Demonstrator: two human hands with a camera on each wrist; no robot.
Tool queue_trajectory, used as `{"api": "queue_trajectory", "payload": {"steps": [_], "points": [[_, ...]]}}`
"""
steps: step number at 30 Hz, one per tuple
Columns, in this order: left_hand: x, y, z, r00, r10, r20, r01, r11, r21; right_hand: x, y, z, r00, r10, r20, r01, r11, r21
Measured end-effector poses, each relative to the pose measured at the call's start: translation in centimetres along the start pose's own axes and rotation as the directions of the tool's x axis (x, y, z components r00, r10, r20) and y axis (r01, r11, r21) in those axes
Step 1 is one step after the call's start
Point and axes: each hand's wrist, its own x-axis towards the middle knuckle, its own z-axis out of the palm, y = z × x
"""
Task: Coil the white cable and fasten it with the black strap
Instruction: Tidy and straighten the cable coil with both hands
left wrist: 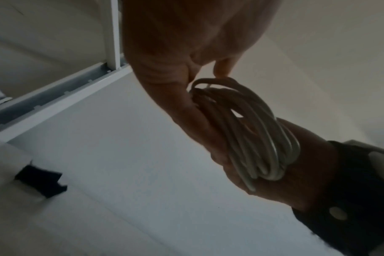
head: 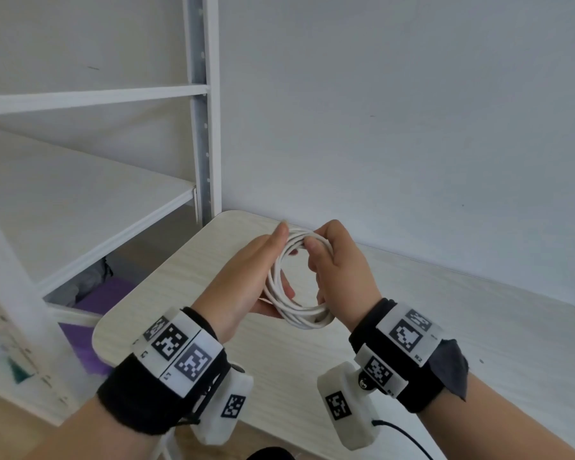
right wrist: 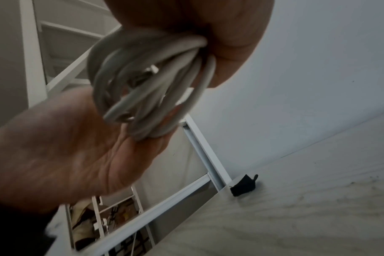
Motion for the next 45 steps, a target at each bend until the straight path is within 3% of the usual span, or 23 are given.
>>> {"api": "queue_trajectory", "payload": {"steps": [2, 11, 16, 19, 29, 32, 39, 45], "points": [[0.2, 0.4, -0.4, 1.0, -0.022, 0.015, 0.021, 0.998, 0.052, -0.1, 0.0, 0.3, 0.999, -0.015, 0.029, 0.016, 0.999, -0.042], [0.6, 0.6, -2.0, 0.982, -0.15, 0.112, 0.151, 0.988, -0.002, 0.4, -0.7, 1.0, 0.974, 0.065, 0.218, -0.038, 0.991, -0.126], [0.6, -0.4, -1.5, 0.998, -0.004, -0.069, 0.005, 1.0, 0.015, 0.8, -1.1, 2.0, 0.957, 0.122, 0.264, -0.081, 0.984, -0.159], [0.6, -1.1, -1.9, 0.986, 0.106, -0.126, -0.09, 0.988, 0.122, 1.0, -1.4, 2.4, 0.945, 0.16, 0.286, -0.124, 0.982, -0.141], [0.6, -1.0, -4.5, 0.988, 0.123, -0.094, -0.106, 0.98, 0.17, 2.0, -1.8, 4.1, 0.934, 0.157, 0.32, -0.121, 0.984, -0.131], [0.6, -1.4, -4.8, 0.979, 0.181, -0.099, -0.158, 0.967, 0.202, 2.3, -1.7, 4.6, 0.935, 0.144, 0.323, -0.105, 0.985, -0.135], [1.2, -1.6, -5.5, 0.965, 0.238, -0.109, -0.221, 0.963, 0.154, 2.8, -1.5, 5.6, 0.922, 0.141, 0.36, -0.157, 0.988, 0.015], [1.7, -1.9, -6.1, 0.96, 0.18, -0.216, -0.172, 0.983, 0.056, 3.6, -1.7, 5.8, 0.87, 0.225, 0.439, -0.348, 0.91, 0.224]]}}
